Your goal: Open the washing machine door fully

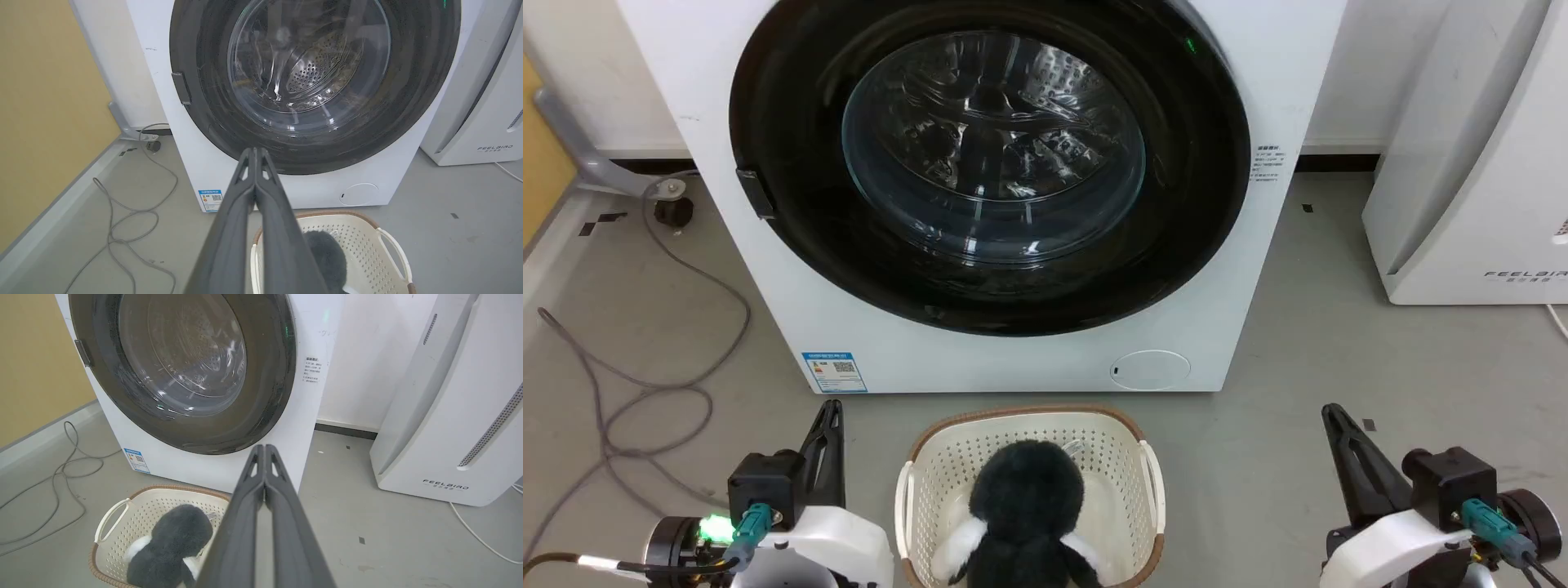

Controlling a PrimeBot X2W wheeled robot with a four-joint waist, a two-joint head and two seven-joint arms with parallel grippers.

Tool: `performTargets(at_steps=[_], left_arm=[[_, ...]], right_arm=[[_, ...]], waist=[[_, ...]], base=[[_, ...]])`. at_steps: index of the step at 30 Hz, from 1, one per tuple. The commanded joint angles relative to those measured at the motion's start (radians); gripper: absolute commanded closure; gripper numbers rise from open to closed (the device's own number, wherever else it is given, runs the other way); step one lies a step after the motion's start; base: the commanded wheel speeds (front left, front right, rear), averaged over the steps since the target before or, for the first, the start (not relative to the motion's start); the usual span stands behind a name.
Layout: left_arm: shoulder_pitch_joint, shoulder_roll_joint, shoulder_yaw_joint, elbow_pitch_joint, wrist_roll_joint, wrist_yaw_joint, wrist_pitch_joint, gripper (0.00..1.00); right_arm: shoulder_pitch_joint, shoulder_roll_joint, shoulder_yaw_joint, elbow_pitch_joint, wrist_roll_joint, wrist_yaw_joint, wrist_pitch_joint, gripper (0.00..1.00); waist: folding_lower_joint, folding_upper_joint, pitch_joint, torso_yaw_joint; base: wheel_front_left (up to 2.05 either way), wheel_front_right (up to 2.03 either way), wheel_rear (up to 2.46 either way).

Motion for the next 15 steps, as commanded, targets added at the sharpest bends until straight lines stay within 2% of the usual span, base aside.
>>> performTargets(at_steps=[1, 15], left_arm=[[-0.003, 0.0, -0.001, 0.001, 0.002, -0.004, 0.0, 1.0], [-0.003, 0.0, -0.001, 0.001, 0.002, -0.004, 0.0, 1.0]], right_arm=[[-0.013, 0.0, -0.002, 0.002, -0.008, 0.001, 0.0, 1.0], [-0.013, 0.0, -0.002, 0.002, -0.008, 0.001, 0.0, 1.0]], waist=[[0.0, -0.0001, 0.0, 0.0], [0.0, -0.0001, 0.0, 0.0]], base=[[0.0, 0.0, 0.0], [0.0, 0.0, 0.0]])
